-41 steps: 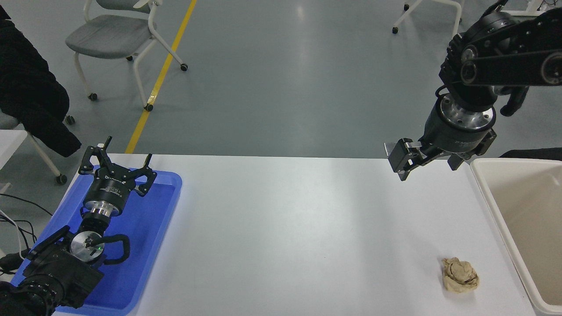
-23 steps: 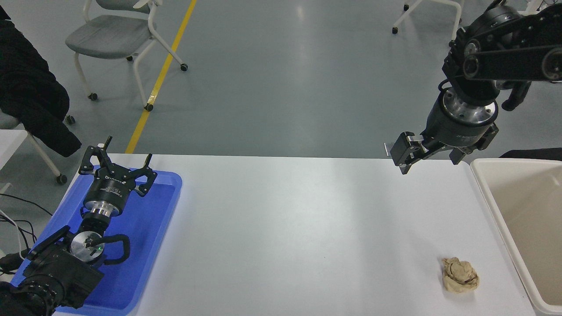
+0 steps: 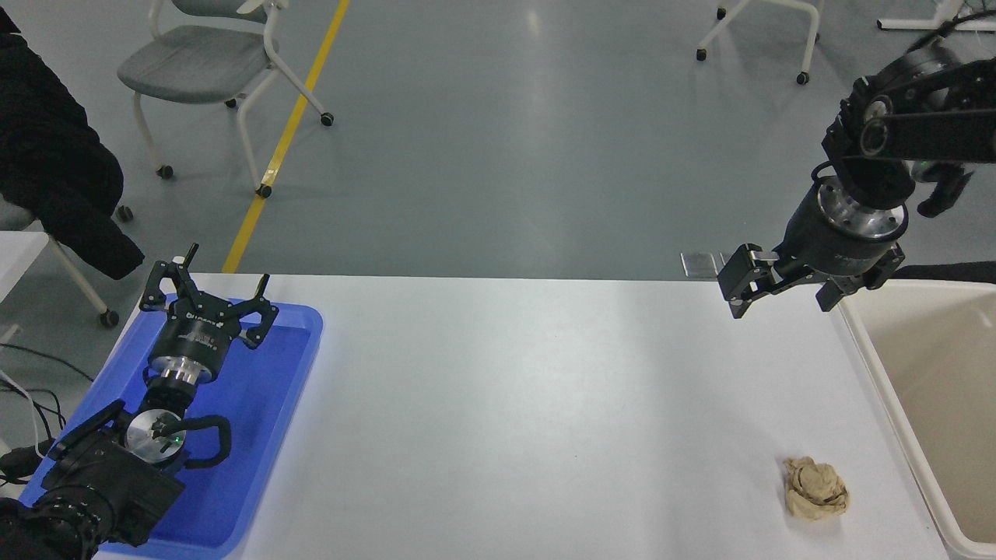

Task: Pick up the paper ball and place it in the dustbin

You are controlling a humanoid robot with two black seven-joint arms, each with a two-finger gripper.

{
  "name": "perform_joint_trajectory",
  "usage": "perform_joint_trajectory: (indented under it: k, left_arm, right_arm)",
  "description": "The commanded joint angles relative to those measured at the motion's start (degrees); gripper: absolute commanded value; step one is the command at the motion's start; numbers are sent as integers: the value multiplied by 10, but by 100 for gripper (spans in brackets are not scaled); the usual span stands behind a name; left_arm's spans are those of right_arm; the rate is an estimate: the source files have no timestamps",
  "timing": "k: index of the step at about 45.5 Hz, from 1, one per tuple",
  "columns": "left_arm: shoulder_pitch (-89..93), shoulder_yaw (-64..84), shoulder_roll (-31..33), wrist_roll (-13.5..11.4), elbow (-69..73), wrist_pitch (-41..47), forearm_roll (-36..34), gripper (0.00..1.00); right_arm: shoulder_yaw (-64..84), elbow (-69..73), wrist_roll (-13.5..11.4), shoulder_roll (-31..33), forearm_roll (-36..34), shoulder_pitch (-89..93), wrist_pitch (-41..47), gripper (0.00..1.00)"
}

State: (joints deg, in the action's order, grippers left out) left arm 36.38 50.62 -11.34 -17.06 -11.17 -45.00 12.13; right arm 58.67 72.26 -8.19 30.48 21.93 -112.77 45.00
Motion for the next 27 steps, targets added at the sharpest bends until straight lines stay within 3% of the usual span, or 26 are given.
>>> perform_joint_trajectory:
  k: [1, 11, 27]
  left_arm:
    - [0, 0, 0, 0, 0, 0, 0, 100]
    - [0, 1, 0, 0, 0, 0, 0, 100]
    - [1, 0, 0, 0, 0, 0, 0, 100]
  right_arm:
    - [-72, 1, -1, 127, 108, 101, -7, 100]
    - [-169, -4, -1, 198, 203, 241, -40, 100]
    - [-319, -39, 0, 200, 266, 441, -86, 100]
